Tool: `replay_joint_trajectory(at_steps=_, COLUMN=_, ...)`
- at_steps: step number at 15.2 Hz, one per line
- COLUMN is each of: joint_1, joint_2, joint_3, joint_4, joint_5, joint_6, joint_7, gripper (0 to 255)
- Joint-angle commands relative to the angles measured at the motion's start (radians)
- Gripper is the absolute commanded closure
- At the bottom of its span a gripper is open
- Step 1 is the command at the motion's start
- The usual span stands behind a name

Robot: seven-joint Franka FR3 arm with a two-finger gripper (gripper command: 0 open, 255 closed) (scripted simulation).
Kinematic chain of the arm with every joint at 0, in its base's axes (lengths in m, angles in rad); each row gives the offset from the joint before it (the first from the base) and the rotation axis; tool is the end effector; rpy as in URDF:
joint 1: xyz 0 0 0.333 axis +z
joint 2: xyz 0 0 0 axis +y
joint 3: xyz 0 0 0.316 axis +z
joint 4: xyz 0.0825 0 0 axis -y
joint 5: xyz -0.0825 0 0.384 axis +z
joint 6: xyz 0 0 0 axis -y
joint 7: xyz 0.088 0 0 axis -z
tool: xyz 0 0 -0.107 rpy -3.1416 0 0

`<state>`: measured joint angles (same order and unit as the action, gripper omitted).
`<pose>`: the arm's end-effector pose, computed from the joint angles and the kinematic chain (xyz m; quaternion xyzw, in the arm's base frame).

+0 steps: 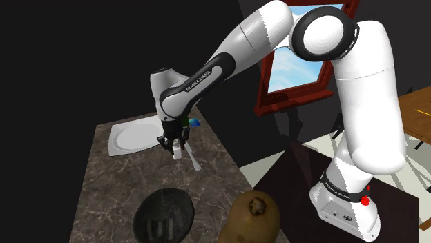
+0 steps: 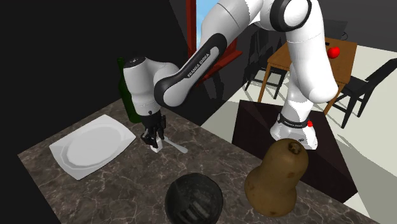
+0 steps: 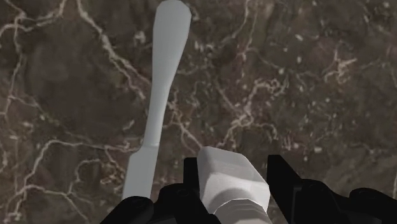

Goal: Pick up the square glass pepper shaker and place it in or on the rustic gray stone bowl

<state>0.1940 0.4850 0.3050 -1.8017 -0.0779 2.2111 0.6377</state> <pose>0.5744 0.2935 0.2836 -0.9971 0.0598 0.0432 0.0199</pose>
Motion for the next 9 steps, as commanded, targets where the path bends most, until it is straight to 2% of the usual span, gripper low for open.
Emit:
replay_joint_trajectory(at_steps=1, joint_1=0.0, joint_2=0.0, joint_3=0.0, joint_4=0.0, joint_5=0.0, joint_6=0.0, joint_7=0.0, gripper=255)
replay_joint_trajectory(at_steps=4, joint_1=0.0, joint_2=0.0, joint_3=0.0, joint_4=0.0, joint_5=0.0, joint_6=0.0, joint_7=0.0, gripper=255)
replay_joint_trajectory(at_steps=9, joint_1=-0.005, joint_2=-0.037, joint_3=0.007, joint_4=0.016, joint_5=0.012, joint_6=-0.052, joint_7=-0.004, gripper=255)
